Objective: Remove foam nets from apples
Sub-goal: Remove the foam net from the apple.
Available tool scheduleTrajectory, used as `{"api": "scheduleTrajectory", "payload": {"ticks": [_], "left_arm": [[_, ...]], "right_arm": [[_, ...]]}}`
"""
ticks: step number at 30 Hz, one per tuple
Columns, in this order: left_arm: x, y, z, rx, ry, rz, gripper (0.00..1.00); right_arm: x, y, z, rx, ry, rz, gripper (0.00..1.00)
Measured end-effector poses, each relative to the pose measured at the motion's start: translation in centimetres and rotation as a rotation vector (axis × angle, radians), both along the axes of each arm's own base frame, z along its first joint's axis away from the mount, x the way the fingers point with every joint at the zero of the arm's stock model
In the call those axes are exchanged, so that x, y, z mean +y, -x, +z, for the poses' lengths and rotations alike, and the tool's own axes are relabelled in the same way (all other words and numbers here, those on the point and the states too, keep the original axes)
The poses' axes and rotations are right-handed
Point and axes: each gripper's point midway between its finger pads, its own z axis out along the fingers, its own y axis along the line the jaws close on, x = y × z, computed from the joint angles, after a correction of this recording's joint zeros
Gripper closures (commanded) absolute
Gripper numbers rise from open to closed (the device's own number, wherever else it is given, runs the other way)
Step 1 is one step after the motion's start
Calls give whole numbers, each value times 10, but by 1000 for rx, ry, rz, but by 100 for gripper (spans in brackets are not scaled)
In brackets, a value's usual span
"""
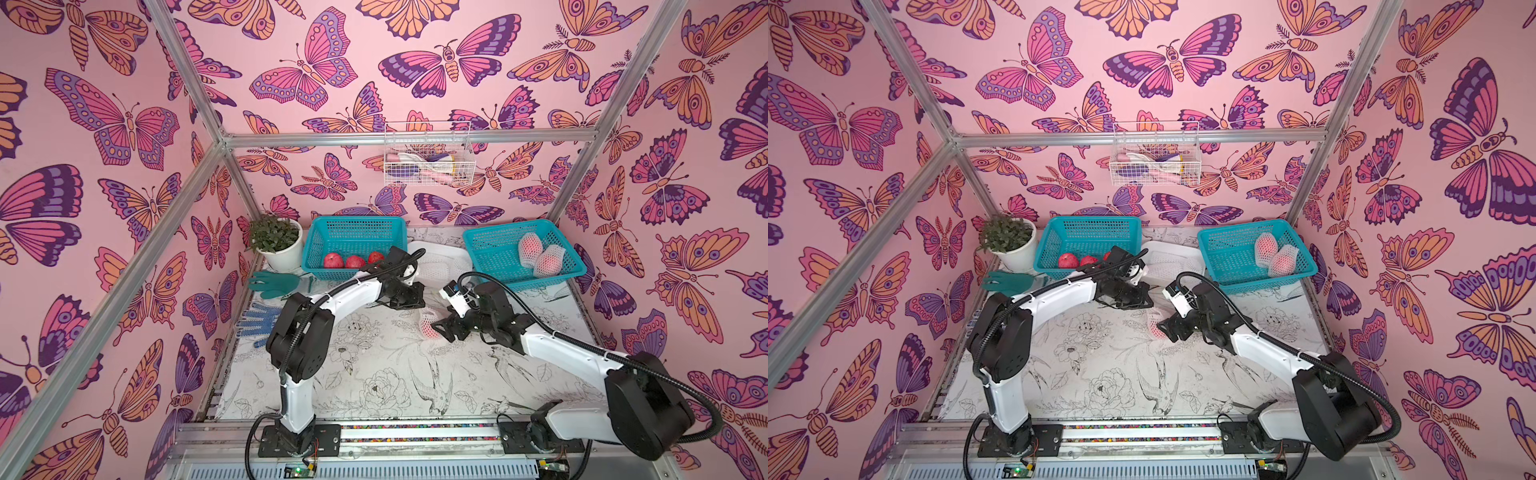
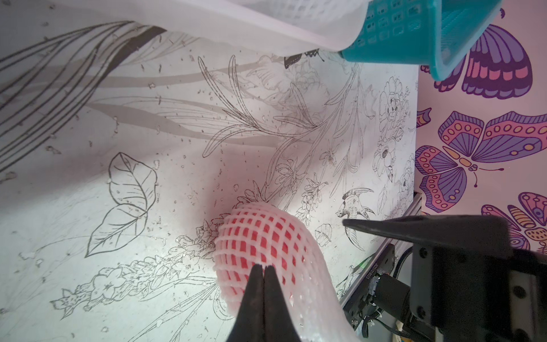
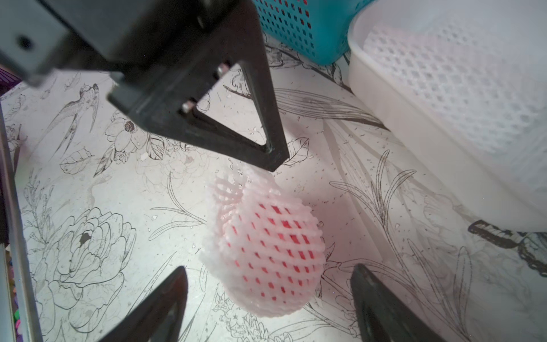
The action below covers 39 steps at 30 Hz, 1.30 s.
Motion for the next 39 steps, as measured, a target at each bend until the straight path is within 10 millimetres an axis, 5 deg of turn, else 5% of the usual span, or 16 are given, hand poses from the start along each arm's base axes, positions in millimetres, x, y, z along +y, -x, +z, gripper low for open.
{"api": "scheduleTrajectory", "payload": {"ticks": [7, 16, 21, 28, 37, 38, 39], "left_arm": [[-2, 2, 0, 3, 4, -7, 100], [-5, 6, 1, 7, 10, -19, 100], [-6, 6, 1, 9, 13, -22, 100], [-6, 7, 2, 11, 15, -24, 100], [-6, 6, 3, 4, 15, -29, 100], [-7, 6, 3, 1, 15, -31, 97], [-7, 6, 4, -2, 15, -32, 82]], "right_arm": [[2, 3, -27, 52, 53, 17, 10], [5, -8, -30, 39, 68, 11, 20], [6, -10, -31, 32, 66, 15, 31], [10, -13, -26, 10, 46, 21, 59], [12, -15, -21, -7, 30, 25, 75], [13, -15, -20, -9, 27, 25, 75], [13, -15, -20, -8, 25, 25, 76]]}}
